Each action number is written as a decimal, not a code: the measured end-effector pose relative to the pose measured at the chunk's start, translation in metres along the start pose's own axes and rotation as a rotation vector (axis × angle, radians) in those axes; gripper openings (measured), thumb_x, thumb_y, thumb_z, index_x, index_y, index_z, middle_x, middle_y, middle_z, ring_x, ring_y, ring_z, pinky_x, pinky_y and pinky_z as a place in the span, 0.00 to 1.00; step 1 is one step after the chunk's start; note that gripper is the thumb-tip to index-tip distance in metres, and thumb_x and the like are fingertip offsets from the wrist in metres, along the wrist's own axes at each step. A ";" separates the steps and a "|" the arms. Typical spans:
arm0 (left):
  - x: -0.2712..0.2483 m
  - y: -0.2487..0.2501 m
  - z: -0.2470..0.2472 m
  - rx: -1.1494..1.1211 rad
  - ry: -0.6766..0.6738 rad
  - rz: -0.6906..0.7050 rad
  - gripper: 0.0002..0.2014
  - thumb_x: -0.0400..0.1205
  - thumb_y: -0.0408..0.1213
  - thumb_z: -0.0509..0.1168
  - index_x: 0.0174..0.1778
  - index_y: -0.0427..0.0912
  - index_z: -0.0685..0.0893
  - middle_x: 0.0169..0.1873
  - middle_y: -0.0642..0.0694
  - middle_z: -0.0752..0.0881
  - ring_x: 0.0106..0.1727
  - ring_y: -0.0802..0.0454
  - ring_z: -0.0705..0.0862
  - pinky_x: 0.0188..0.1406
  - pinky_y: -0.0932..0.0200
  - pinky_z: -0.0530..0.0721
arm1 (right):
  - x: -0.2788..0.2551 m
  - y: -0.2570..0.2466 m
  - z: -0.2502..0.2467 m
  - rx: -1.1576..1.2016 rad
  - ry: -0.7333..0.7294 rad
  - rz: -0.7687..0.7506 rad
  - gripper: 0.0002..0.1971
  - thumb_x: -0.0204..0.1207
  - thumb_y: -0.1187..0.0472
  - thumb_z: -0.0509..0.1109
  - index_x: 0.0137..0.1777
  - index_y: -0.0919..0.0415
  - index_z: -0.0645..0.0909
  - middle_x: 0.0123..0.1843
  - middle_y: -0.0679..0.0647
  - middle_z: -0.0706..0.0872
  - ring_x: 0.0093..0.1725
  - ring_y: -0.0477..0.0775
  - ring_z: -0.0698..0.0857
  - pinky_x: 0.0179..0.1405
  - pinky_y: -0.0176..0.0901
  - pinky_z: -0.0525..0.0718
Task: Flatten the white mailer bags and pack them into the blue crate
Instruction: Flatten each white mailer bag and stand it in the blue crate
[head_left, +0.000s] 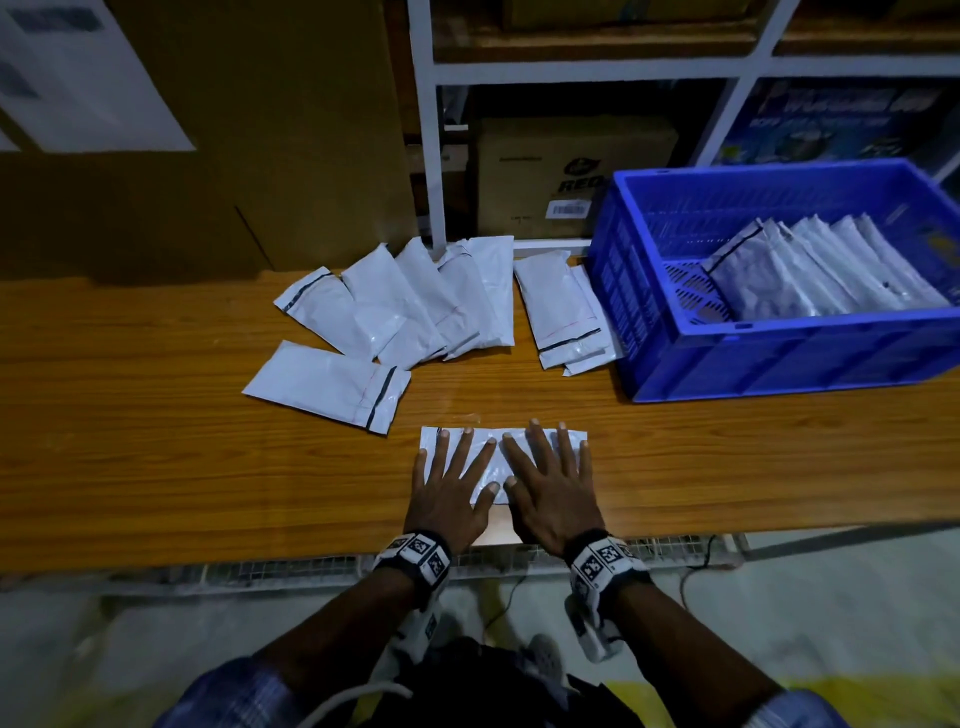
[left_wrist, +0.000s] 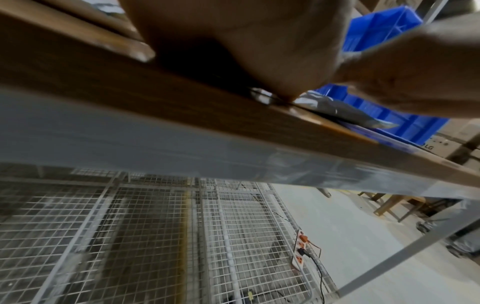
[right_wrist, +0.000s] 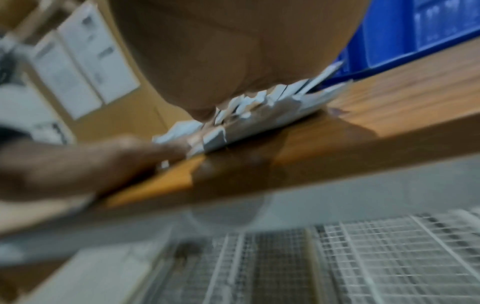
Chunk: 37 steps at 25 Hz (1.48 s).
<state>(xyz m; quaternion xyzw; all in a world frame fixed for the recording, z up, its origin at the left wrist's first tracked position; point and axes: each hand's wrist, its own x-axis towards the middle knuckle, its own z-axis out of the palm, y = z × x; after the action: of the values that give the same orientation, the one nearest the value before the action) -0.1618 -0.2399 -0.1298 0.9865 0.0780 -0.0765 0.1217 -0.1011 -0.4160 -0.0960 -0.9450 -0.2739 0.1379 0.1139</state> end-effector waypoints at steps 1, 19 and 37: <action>0.000 0.000 0.000 0.000 0.002 -0.001 0.32 0.85 0.63 0.39 0.87 0.65 0.44 0.88 0.55 0.40 0.88 0.49 0.34 0.84 0.36 0.37 | -0.002 0.000 0.004 -0.009 0.000 -0.001 0.28 0.87 0.41 0.43 0.85 0.35 0.40 0.86 0.45 0.30 0.84 0.58 0.26 0.82 0.64 0.30; 0.000 -0.010 -0.012 0.086 -0.132 0.118 0.40 0.81 0.73 0.42 0.87 0.62 0.40 0.87 0.55 0.36 0.87 0.49 0.33 0.79 0.36 0.25 | 0.002 0.005 0.014 0.000 -0.061 0.017 0.29 0.86 0.38 0.41 0.85 0.33 0.39 0.86 0.44 0.29 0.85 0.57 0.29 0.82 0.64 0.33; 0.019 0.010 -0.091 0.027 -0.181 0.083 0.39 0.85 0.37 0.61 0.89 0.55 0.46 0.88 0.49 0.52 0.88 0.46 0.51 0.86 0.41 0.48 | 0.032 0.001 -0.061 -0.200 -0.176 -0.185 0.40 0.85 0.55 0.61 0.85 0.37 0.38 0.89 0.52 0.48 0.86 0.66 0.49 0.83 0.64 0.50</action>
<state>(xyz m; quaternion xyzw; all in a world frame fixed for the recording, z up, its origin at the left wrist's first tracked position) -0.1292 -0.2239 -0.0439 0.9795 0.0249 -0.1613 0.1182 -0.0548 -0.4078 -0.0460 -0.9066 -0.3810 0.1812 0.0071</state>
